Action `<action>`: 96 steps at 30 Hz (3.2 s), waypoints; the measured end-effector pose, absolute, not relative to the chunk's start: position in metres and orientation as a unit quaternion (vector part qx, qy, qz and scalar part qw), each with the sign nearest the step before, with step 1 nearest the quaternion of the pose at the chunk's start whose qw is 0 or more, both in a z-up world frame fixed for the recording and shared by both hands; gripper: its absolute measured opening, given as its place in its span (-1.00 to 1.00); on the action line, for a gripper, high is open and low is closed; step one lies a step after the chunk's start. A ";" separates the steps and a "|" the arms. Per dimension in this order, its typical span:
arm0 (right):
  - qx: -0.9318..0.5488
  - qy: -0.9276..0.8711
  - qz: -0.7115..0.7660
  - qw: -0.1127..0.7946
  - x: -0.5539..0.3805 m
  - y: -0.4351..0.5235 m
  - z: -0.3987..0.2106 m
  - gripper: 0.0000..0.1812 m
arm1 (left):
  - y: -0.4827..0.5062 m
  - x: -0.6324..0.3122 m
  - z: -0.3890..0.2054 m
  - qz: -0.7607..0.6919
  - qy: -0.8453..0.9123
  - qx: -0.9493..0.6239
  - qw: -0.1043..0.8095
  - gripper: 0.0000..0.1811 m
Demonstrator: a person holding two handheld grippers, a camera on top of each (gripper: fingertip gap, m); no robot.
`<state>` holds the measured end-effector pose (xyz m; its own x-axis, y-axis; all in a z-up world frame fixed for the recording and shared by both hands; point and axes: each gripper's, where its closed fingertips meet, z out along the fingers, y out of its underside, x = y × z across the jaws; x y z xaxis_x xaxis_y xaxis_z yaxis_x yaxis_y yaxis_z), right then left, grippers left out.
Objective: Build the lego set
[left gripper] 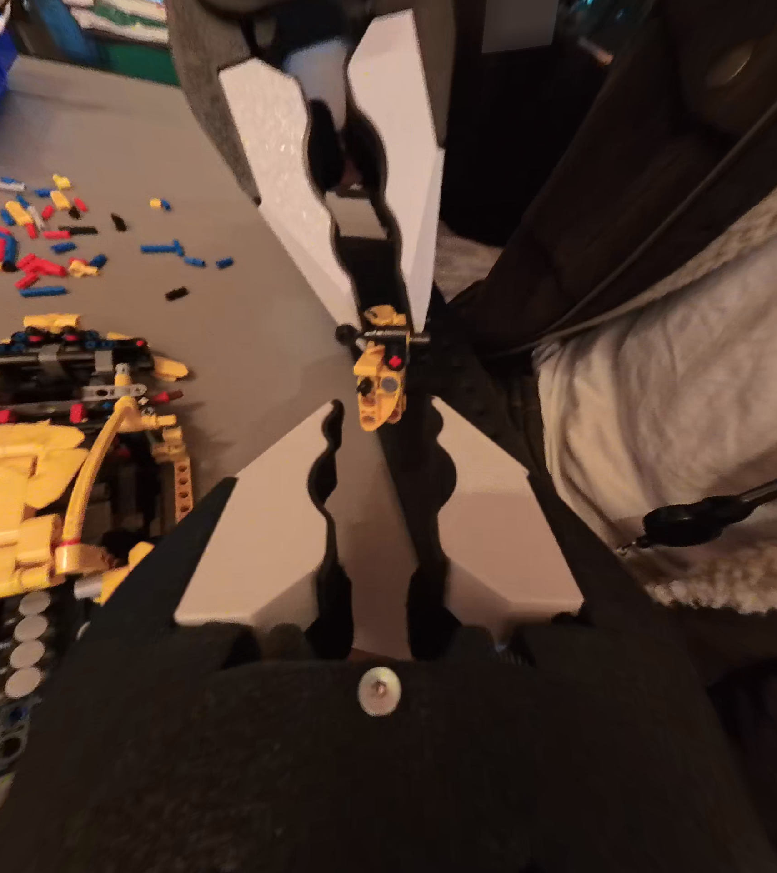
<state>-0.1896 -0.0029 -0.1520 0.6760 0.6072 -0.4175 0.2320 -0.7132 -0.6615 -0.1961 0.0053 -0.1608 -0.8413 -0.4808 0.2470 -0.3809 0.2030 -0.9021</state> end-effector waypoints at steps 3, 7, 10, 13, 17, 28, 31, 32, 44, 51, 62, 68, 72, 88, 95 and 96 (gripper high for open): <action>-0.866 -0.251 0.326 0.285 -0.191 -0.002 -0.153 -0.82 | 0.003 -0.196 -0.150 -0.593 0.756 -0.275 0.037 -0.73; -0.862 -0.247 0.328 0.298 -0.187 0.003 -0.148 -0.83 | 0.007 -0.193 -0.151 -0.601 0.745 -0.288 0.036 -0.82; -0.851 -0.211 0.316 0.363 -0.171 0.013 -0.135 -0.79 | 0.016 -0.182 -0.141 -0.629 0.711 -0.309 0.058 -0.83; -0.787 -0.123 0.312 0.518 -0.140 0.020 -0.102 -0.56 | 0.032 -0.173 -0.117 -0.683 0.649 -0.327 0.080 -0.83; -0.695 0.015 0.375 0.613 -0.136 0.023 -0.107 -0.44 | 0.044 -0.162 -0.098 -0.727 0.581 -0.354 0.093 -0.83; -0.602 0.063 0.473 0.641 -0.159 0.045 -0.102 -0.72 | 0.028 -0.156 -0.114 -0.705 0.594 -0.381 0.072 -0.82; -0.562 0.109 0.515 0.638 -0.146 0.041 -0.102 -0.73 | 0.041 -0.153 -0.115 -0.680 0.614 -0.377 0.137 -0.72; -0.555 0.119 0.532 0.628 -0.145 0.040 -0.104 -0.73 | 0.044 -0.152 -0.115 -0.671 0.621 -0.373 0.157 -0.73; -0.564 0.153 0.578 0.570 -0.147 0.043 -0.116 -0.73 | 0.041 -0.155 -0.129 -0.581 0.699 -0.319 0.269 -0.96; -0.586 0.138 0.572 0.557 -0.150 0.041 -0.120 -0.73 | 0.038 -0.158 -0.128 -0.617 0.679 -0.338 0.211 -0.90; -0.581 0.119 0.572 0.567 -0.154 0.040 -0.113 -0.72 | 0.039 -0.159 -0.117 -0.659 0.644 -0.347 0.177 -0.96; -0.581 0.128 0.572 0.565 -0.158 0.045 -0.115 -0.55 | 0.041 -0.157 -0.112 -0.655 0.639 -0.338 0.219 -0.96; -0.581 0.136 0.574 0.560 -0.158 0.047 -0.119 -0.64 | 0.043 -0.156 -0.113 -0.657 0.636 -0.342 0.215 -0.96; -0.790 0.066 0.137 0.594 -0.106 0.026 -0.160 -0.84 | 0.124 -0.158 -0.141 -0.528 0.691 -0.426 0.251 -0.40; -0.757 -0.102 -0.051 0.644 -0.124 0.033 -0.135 -0.84 | 0.089 -0.170 -0.146 -0.539 0.703 -0.414 0.209 -0.38; -0.754 -0.095 -0.043 0.649 -0.125 0.034 -0.133 -0.84 | 0.095 -0.166 -0.151 -0.507 0.712 -0.425 0.236 -0.39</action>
<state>-0.1250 0.0341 -0.1331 0.9783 0.0883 0.1877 0.1988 -0.1402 -0.9700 -0.1659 0.0951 -0.1505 -0.5276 -0.8442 0.0944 -0.3647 0.1247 -0.9227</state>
